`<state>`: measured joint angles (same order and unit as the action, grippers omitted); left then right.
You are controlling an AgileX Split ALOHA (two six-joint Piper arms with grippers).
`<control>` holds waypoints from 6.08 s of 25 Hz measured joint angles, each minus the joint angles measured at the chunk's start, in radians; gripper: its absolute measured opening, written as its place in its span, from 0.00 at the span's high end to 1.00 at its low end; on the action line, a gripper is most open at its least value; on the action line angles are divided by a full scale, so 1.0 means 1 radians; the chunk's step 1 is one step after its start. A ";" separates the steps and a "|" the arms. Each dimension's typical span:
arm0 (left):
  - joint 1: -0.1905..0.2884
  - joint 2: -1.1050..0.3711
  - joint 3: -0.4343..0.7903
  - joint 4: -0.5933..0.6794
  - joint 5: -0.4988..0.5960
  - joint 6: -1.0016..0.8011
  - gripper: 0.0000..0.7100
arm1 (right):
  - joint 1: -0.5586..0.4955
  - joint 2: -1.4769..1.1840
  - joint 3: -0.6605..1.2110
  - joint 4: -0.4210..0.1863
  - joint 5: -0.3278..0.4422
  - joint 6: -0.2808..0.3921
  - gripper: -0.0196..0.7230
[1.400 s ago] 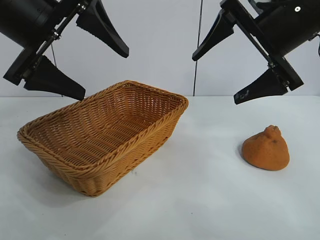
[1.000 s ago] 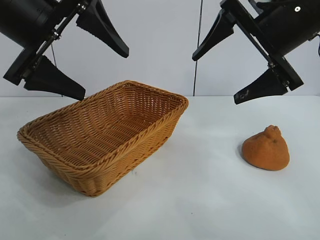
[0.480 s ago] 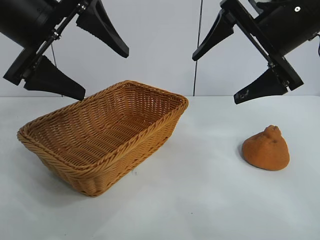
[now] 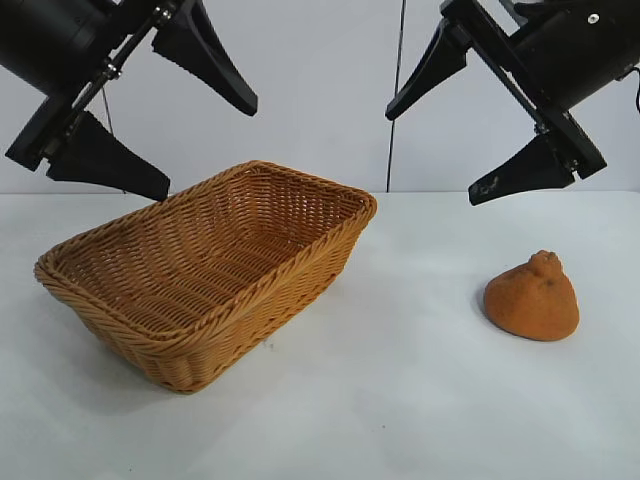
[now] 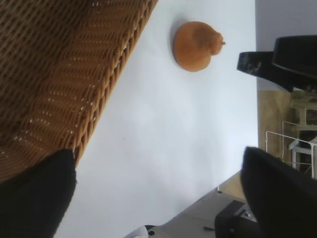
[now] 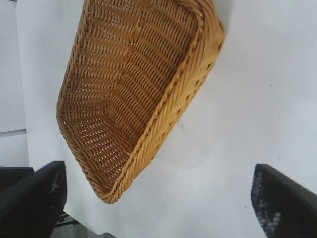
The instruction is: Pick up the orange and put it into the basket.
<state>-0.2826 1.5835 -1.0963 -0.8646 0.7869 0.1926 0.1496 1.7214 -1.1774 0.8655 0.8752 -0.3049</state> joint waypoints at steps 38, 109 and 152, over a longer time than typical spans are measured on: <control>-0.047 0.078 0.107 0.655 -0.138 -1.239 0.09 | 0.000 0.000 0.000 0.000 0.000 0.000 0.04; 0.077 0.527 -0.464 0.476 0.264 -0.298 0.88 | 0.000 0.000 0.000 -0.026 0.003 0.001 0.04; 0.230 0.414 -0.607 0.766 0.421 -0.299 0.14 | 0.000 0.000 0.000 -0.027 0.006 0.001 0.04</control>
<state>-0.0528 1.9976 -1.7030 -0.0982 1.2075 -0.1059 0.1496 1.7214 -1.1774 0.8383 0.8814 -0.3041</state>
